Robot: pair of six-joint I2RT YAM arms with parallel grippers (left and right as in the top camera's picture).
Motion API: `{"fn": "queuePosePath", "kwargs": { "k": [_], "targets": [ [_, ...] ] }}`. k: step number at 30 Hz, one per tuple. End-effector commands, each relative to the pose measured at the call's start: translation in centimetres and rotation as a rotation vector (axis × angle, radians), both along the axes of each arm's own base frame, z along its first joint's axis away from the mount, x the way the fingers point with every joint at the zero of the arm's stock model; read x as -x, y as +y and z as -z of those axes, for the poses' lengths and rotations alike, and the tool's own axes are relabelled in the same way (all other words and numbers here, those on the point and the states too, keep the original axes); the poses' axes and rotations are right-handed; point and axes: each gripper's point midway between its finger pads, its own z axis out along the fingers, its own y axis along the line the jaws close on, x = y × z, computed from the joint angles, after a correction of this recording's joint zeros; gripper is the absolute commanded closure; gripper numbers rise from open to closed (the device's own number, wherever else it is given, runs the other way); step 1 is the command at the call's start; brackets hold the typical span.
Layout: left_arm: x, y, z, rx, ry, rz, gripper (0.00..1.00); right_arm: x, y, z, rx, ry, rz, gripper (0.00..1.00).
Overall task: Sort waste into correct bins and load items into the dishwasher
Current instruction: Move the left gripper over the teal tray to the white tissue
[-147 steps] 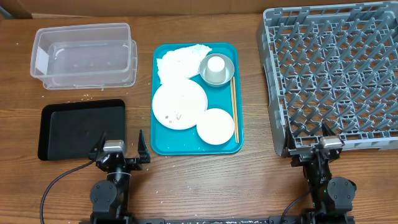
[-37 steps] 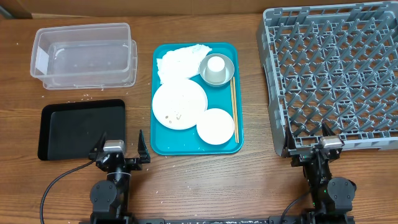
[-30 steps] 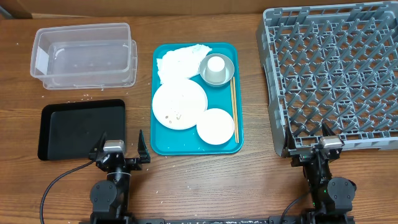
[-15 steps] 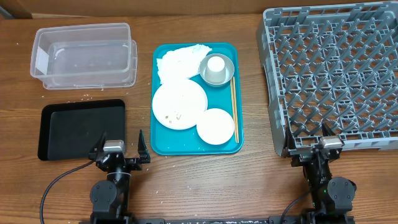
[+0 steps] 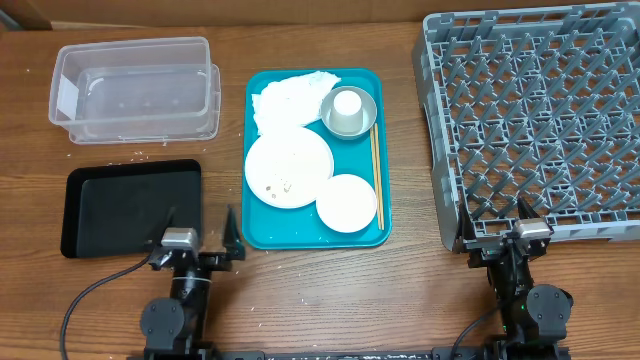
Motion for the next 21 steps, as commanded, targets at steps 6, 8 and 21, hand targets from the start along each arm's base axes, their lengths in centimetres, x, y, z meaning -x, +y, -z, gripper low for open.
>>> {"fn": "queuePosePath", "kwargs": {
  "k": [6, 8, 21],
  "targets": [
    [3.1, -6.7, -4.8, 0.525, -0.021, 0.488, 0.0, 0.0, -0.2, 0.1, 0.001, -0.007, 0.01, 0.0],
    [4.2, -7.1, -7.4, 0.483, -0.137, 0.548, 0.0, 0.0, -0.2, 0.1, 0.0, -0.007, 0.01, 0.0],
    [3.2, -7.5, -18.5, -0.002, -0.122, 0.476, 0.0, 0.0, -0.2, 0.1, 0.0, -0.007, 0.01, 0.0]
  ]
}}
